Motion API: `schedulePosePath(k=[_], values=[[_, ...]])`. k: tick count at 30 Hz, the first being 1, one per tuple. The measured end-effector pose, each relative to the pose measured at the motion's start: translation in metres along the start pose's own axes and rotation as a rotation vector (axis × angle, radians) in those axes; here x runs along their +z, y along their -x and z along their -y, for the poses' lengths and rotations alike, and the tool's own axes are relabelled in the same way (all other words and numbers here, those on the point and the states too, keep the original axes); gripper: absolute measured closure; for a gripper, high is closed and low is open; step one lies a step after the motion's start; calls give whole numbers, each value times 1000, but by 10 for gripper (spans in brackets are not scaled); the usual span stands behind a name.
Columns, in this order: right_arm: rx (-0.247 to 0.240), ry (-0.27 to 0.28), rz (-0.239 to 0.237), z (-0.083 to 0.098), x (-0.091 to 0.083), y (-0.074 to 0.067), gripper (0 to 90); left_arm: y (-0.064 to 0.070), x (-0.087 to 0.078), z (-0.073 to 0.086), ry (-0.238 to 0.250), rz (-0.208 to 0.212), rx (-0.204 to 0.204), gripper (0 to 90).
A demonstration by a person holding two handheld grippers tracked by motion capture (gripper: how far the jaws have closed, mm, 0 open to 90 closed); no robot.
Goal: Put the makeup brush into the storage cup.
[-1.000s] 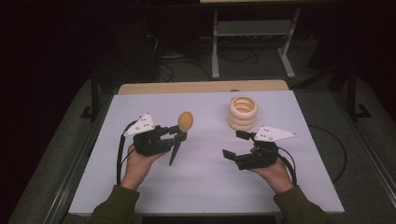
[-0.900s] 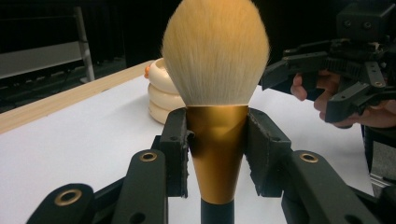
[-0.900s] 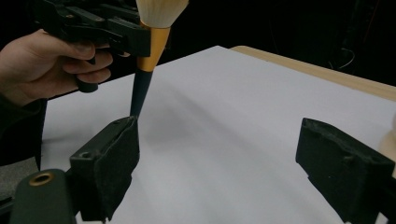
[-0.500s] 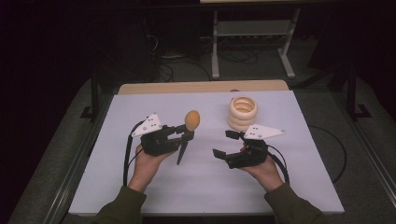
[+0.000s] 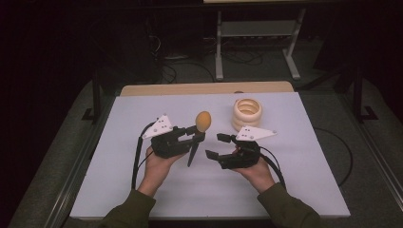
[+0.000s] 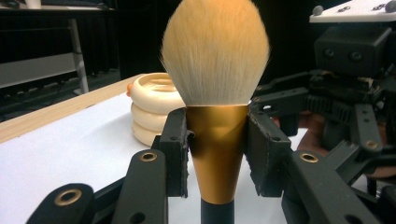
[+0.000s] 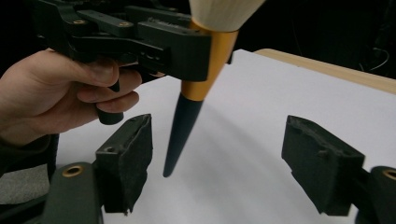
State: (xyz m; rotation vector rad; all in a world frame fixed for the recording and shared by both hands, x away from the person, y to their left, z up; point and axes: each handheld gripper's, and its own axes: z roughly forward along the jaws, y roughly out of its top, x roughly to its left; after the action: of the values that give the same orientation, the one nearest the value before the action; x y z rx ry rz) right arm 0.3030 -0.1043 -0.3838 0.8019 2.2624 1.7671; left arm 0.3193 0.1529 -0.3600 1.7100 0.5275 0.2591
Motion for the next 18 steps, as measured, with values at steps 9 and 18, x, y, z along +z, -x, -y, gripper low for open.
schedulePosePath(k=[9, 18], values=[[14, -3, -22, -1, 15, -3, 294, 4, 5, 1, 6, 10, 0, 629], [31, 6, -29, -4, 29, -4, 365, 6, 6, 2, 7, 19, -2, 629]])
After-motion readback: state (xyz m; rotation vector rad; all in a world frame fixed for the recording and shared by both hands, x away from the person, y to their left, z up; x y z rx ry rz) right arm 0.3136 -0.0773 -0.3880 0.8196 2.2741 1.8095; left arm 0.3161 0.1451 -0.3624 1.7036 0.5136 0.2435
